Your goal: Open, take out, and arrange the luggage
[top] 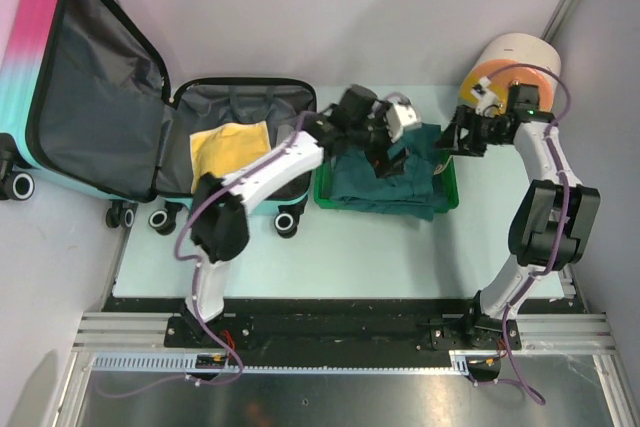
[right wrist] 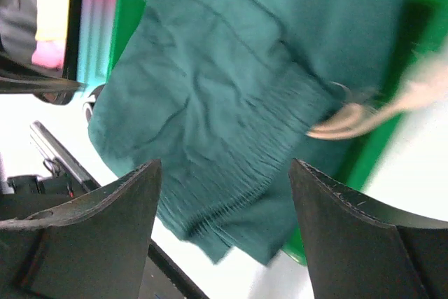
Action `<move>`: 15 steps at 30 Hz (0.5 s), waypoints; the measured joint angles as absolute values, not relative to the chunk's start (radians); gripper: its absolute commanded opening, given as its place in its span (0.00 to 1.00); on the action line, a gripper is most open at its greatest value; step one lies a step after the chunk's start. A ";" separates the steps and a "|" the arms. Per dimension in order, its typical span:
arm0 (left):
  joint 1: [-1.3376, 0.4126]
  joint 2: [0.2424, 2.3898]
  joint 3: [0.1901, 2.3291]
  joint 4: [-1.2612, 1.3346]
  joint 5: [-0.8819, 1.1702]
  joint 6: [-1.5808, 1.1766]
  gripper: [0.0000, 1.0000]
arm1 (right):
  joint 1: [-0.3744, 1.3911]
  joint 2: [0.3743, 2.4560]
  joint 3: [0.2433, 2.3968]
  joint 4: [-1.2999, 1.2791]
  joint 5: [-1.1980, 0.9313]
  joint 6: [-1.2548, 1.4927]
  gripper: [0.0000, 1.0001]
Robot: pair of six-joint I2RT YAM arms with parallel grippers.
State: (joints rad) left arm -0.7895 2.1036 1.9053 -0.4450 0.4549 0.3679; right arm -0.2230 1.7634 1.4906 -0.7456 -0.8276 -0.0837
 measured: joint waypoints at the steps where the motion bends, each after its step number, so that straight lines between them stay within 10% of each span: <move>1: -0.777 2.059 1.905 -0.454 0.467 0.359 1.00 | -0.191 1.763 1.491 -0.737 -0.828 -0.085 0.78; 15: -0.158 1.693 1.598 -0.528 0.385 0.234 0.99 | 0.084 1.874 1.494 -0.749 -0.738 -0.204 0.75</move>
State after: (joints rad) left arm -0.1581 1.6928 1.5982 -0.5278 0.3847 0.2337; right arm 0.0845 1.8736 1.4940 -0.7486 -0.7376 -0.2039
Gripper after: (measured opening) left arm 0.996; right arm 0.757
